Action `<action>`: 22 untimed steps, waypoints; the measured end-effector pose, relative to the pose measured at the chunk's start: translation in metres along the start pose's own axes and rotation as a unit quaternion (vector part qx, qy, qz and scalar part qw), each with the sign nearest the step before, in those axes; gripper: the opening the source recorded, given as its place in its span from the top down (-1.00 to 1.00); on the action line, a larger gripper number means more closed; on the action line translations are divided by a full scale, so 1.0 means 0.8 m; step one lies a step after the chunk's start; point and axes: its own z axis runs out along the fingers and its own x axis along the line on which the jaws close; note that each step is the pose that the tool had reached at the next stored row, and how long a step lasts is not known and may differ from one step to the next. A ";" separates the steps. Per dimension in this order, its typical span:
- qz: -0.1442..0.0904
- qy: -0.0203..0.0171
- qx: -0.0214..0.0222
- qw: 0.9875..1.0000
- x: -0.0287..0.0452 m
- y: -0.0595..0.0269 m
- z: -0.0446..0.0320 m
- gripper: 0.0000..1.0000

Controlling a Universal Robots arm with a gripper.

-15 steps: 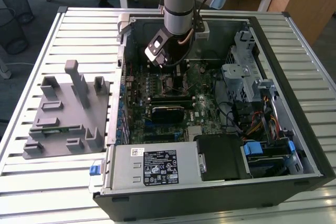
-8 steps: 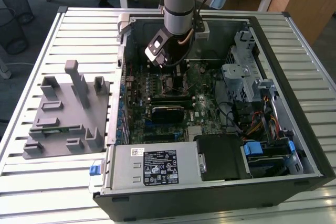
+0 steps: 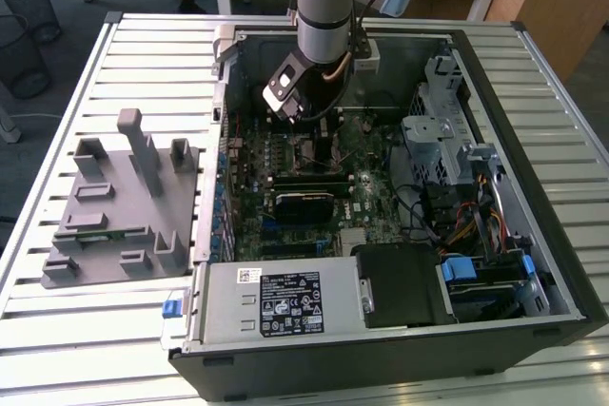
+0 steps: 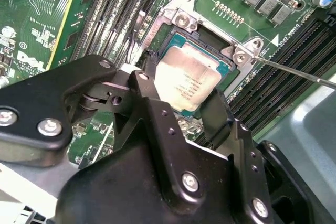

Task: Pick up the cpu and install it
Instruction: 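Place the cpu into insertion slot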

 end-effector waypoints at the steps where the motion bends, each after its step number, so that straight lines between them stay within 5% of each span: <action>1: 0.000 0.000 0.000 1.000 0.0000 0.000 0.0000 -0.21; 11: 0.000 0.000 0.000 1.000 -0.0004 0.000 -0.0138 -0.18; 22: 0.000 0.000 0.000 1.000 -0.0008 0.001 -0.0292 0.65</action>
